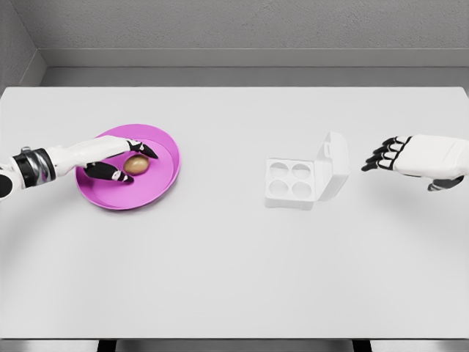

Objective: Pack egg into the box and close the box lid

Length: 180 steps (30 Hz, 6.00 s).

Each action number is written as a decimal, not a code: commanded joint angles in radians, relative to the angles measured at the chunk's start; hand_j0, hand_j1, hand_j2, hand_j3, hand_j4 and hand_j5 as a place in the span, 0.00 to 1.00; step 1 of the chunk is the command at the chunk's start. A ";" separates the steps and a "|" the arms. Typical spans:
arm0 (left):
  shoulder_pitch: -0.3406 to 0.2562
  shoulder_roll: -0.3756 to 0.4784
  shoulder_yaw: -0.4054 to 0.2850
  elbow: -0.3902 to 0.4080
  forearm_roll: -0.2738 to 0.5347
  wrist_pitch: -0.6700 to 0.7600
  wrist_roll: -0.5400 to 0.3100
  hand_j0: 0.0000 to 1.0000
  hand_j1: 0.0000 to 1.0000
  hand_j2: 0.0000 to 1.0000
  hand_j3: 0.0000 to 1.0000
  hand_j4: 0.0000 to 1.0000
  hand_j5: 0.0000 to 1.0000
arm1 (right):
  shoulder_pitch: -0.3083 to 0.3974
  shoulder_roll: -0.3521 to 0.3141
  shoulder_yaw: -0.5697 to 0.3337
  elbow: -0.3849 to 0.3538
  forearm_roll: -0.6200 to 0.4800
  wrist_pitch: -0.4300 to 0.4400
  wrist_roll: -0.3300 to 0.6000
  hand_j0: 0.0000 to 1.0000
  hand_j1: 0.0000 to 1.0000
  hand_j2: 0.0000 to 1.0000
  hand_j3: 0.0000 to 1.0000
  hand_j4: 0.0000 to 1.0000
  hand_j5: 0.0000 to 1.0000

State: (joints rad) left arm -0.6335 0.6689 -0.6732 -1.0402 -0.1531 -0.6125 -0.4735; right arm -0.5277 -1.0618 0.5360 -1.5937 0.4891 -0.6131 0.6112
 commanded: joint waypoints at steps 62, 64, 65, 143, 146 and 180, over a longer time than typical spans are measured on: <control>-0.005 -0.018 -0.023 0.003 -0.026 0.002 -0.004 0.32 0.32 0.32 0.32 0.32 0.32 | 0.002 -0.003 -0.001 0.001 -0.004 0.002 0.000 1.00 1.00 1.00 1.00 1.00 1.00; -0.008 -0.018 -0.023 0.002 -0.026 0.002 -0.004 0.30 0.30 0.30 0.30 0.30 0.30 | 0.002 -0.003 0.001 0.001 -0.004 0.002 0.000 1.00 1.00 1.00 1.00 1.00 1.00; -0.012 -0.017 -0.023 0.002 -0.026 0.002 -0.004 0.30 0.30 0.30 0.30 0.30 0.30 | 0.002 -0.003 -0.001 0.001 -0.004 0.002 0.000 1.00 1.00 1.00 1.00 1.00 1.00; -0.334 -0.637 -0.247 0.255 -0.143 0.002 -0.020 0.25 0.25 0.25 0.25 0.25 0.25 | 0.000 -0.015 0.001 0.006 -0.004 0.002 0.000 1.00 1.00 1.00 1.00 1.00 1.00; -0.334 -0.647 -0.247 0.278 -0.143 0.002 -0.020 0.25 0.25 0.25 0.25 0.25 0.25 | -0.002 -0.015 0.001 0.006 -0.004 0.002 0.000 1.00 1.00 1.00 1.00 1.00 1.00; -0.390 -0.669 -0.296 0.292 -0.181 0.002 -0.025 0.34 0.34 0.34 0.34 0.34 0.34 | -0.003 -0.015 0.001 0.006 -0.006 0.002 0.000 1.00 1.00 1.00 1.00 1.00 1.00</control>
State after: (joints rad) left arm -1.0232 0.0002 -0.9680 -0.7374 -0.3407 -0.6139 -0.4996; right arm -0.5308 -1.0752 0.5372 -1.5878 0.4866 -0.6131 0.6112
